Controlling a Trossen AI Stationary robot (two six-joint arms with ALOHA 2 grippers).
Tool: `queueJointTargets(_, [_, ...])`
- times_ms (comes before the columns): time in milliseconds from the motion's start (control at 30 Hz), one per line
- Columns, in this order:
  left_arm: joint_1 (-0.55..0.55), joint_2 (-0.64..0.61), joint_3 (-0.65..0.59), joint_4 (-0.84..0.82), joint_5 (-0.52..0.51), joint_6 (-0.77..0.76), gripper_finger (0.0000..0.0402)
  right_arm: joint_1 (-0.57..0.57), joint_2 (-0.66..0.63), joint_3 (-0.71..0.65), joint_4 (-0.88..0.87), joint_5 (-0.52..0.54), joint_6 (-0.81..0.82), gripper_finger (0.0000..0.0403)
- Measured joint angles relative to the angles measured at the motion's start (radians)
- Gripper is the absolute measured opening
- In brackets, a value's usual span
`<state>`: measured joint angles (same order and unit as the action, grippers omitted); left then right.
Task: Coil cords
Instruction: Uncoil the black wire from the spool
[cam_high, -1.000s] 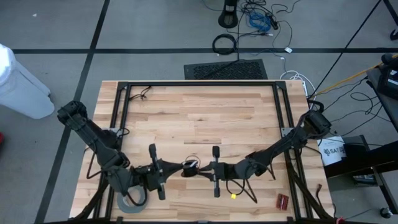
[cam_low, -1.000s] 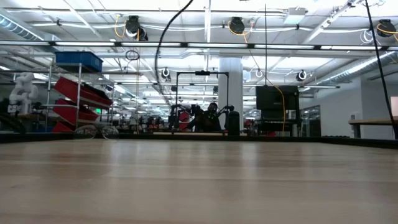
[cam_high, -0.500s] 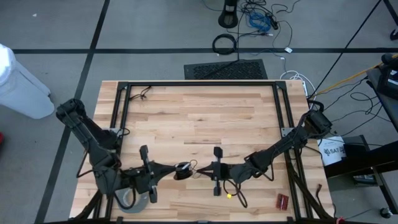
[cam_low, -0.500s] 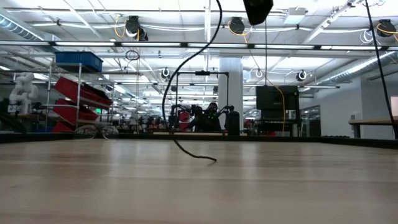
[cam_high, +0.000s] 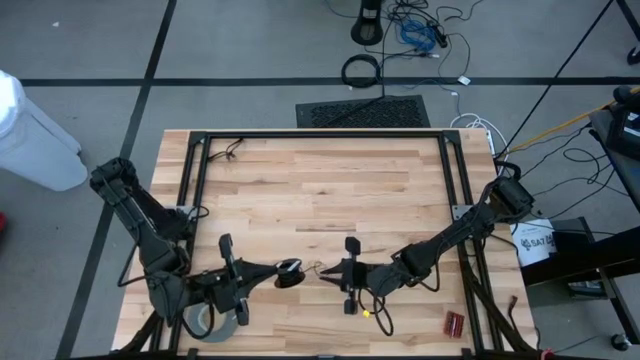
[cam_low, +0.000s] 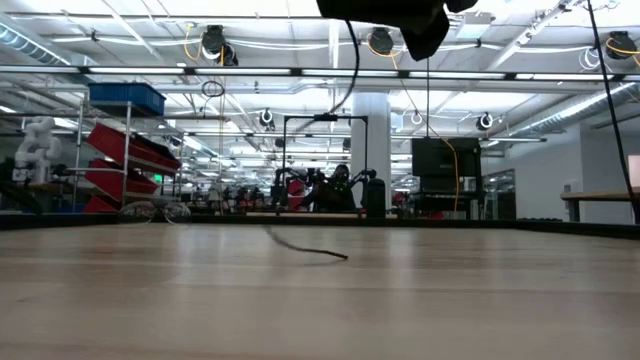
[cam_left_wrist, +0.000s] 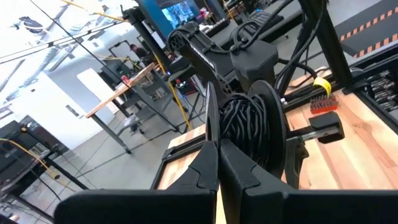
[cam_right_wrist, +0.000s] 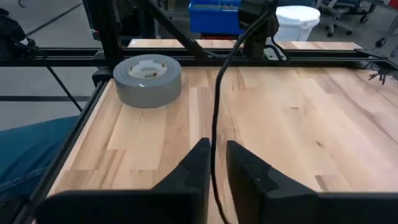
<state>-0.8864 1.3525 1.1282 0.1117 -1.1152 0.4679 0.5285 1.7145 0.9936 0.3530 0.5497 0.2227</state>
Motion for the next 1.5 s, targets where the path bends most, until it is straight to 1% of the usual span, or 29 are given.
queueJointTargets(67, [0.000, 0.000, 0.000, -0.015, 0.015, -0.020, 0.0001, 0.000, -0.004, 0.000, 0.027, -0.001, -0.013, 0.0060])
queueJointTargets(233, [0.002, 0.000, 0.000, -0.054, 0.023, -0.044, 0.0001, 0.012, -0.010, 0.000, 0.171, -0.001, -0.097, 0.0088])
queueJointTargets(467, [0.012, 0.000, 0.000, -0.051, 0.066, -0.050, 0.0001, 0.017, -0.010, 0.000, 0.299, -0.001, -0.189, 0.0109])
queueJointTargets(600, [0.030, 0.000, 0.000, -0.055, 0.068, -0.068, 0.0001, 0.021, -0.011, 0.000, 0.344, -0.004, -0.229, 0.0111])
queueJointTargets(800, [0.040, 0.001, 0.000, -0.106, 0.086, -0.115, 0.0001, 0.048, -0.010, 0.000, 0.331, -0.005, -0.240, 0.0112])
queueJointTargets(1033, [0.041, 0.001, 0.000, -0.114, 0.085, -0.123, 0.0001, 0.092, -0.010, 0.000, 0.310, 0.002, -0.318, 0.0112])
queueJointTargets(1333, [0.051, 0.001, 0.000, -0.114, 0.088, -0.124, 0.0001, 0.095, -0.011, 0.000, 0.397, 0.005, -0.348, 0.0112])
queueJointTargets(1500, [0.069, 0.004, 0.000, -0.124, 0.120, -0.150, 0.0001, 0.095, -0.011, 0.000, 0.440, 0.000, -0.364, 0.0112])
